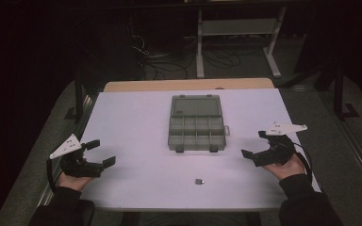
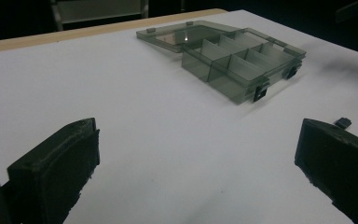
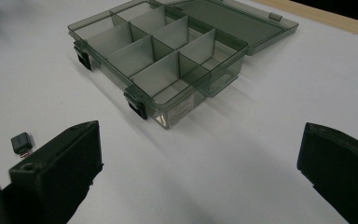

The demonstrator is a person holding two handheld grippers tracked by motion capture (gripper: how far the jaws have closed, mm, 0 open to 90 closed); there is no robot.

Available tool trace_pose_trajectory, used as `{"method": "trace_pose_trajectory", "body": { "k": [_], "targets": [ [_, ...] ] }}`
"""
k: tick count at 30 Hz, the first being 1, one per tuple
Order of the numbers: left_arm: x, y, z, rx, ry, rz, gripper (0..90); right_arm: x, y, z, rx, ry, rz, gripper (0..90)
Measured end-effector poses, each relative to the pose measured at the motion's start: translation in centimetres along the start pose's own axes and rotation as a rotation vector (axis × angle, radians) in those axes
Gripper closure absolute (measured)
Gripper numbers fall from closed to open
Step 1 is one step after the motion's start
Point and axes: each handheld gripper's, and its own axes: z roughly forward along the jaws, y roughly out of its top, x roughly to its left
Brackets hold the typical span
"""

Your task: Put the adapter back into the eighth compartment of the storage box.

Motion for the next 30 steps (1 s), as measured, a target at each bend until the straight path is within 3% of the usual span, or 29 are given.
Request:
{"method": "trace_pose_trajectory", "body": {
  "k": [30],
  "targets": [
    [-0.06,0.0,0.07,0.001,-0.007,0.0,0.0,0.18,0.21,-0.26,0.003,-0.008,-0.017,0.0]
  ]
}}
